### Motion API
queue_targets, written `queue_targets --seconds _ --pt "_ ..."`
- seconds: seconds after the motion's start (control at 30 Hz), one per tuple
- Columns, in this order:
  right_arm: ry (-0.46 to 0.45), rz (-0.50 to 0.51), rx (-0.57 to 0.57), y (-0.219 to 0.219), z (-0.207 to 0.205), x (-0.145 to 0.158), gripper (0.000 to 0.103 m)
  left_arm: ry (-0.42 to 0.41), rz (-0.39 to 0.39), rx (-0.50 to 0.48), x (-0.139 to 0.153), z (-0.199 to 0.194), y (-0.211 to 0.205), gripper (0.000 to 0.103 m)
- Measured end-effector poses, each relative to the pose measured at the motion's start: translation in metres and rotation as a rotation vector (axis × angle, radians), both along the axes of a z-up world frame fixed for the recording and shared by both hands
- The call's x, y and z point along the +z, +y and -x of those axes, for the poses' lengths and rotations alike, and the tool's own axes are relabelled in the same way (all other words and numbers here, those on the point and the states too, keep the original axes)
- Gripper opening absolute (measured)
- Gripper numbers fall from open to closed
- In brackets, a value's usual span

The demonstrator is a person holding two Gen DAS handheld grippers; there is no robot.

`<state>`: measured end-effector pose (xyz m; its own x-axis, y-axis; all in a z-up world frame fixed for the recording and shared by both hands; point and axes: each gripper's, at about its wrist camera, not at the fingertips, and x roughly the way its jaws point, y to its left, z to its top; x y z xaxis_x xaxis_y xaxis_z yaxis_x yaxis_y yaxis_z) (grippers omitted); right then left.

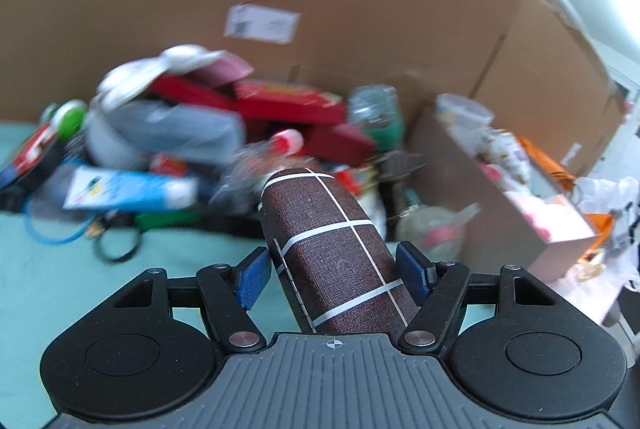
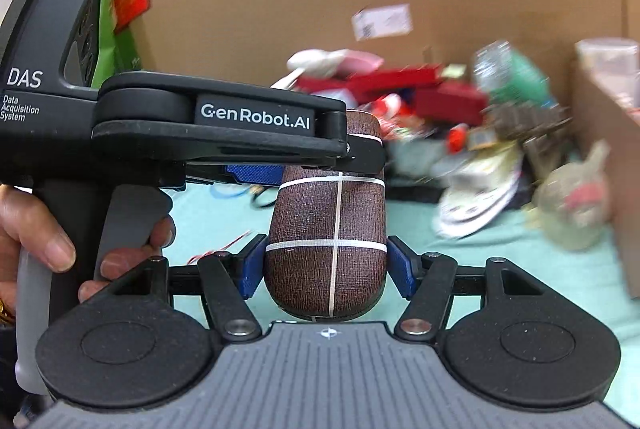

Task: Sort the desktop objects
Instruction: 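Lift and carry the glasses case to the cardboard box with the left gripper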

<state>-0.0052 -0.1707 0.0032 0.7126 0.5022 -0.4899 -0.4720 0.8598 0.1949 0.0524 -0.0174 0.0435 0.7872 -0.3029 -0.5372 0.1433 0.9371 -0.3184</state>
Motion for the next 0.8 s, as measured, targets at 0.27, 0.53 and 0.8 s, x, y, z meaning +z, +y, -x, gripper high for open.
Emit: queue_targets --seconds 0.27,0.53,0.8 --pt "-0.092 -0.006 -0.119 -0.060 0.001 0.029 0.067 -0.083 -0.002 -0.113 0.035 -0.019 -0.072 0.070" --pt "-0.162 -0.002 -0.274 -0.129 -0.010 0.056 0.067 -0.131 0.026 -0.250 0.062 -0.056 -0.157 0.070" --pt "-0.157 -0.002 -0.383 -0.203 -0.029 0.058 0.067 -0.133 0.029 -0.356 0.060 -0.095 -0.238 0.070"
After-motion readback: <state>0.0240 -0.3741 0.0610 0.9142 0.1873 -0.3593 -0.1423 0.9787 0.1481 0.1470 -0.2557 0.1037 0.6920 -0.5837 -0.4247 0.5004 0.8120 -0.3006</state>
